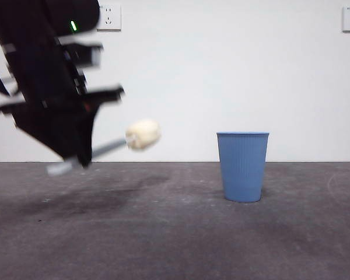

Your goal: Pick up the cup brush,pick up the cup,insert the brush into the cup,clean the cup,put the cup brush back,put the cup back to the fixed position on the table

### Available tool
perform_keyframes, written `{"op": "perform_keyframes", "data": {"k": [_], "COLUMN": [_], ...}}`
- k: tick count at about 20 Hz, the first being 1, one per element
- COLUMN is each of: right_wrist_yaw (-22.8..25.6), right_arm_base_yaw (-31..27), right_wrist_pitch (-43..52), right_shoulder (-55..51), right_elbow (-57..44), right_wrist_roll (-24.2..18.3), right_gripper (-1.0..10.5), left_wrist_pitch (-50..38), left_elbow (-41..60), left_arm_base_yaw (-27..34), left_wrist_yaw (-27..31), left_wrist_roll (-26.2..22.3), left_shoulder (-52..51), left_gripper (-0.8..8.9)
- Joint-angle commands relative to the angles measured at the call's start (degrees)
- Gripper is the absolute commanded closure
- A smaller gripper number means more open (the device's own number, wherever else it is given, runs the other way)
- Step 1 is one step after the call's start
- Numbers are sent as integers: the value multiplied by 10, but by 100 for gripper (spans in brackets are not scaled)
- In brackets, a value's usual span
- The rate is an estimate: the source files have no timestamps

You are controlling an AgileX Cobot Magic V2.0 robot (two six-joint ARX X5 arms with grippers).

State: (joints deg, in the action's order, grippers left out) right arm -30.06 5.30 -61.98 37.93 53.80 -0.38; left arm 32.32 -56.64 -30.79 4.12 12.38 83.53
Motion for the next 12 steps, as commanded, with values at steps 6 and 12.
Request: {"op": "perform_keyframes", "data": {"k": [6,12], "right_wrist_yaw": [1,153], "right_arm_base_yaw": [45,159], "right_wrist_pitch": [185,391], "right_shoulder": [83,125], "right_elbow": [-25,-162], "right_wrist_roll": [17,50], "right_gripper": [288,288], "left_wrist_pitch": [85,146], "left_elbow": [-1,-1], "left_arm_base_yaw": [-1,-1], "left_wrist_yaw": [-17,-16], "left_wrist_roll": [-35,-45], "left_shoulder": [-194,-276], "left_gripper": [822,822]}}
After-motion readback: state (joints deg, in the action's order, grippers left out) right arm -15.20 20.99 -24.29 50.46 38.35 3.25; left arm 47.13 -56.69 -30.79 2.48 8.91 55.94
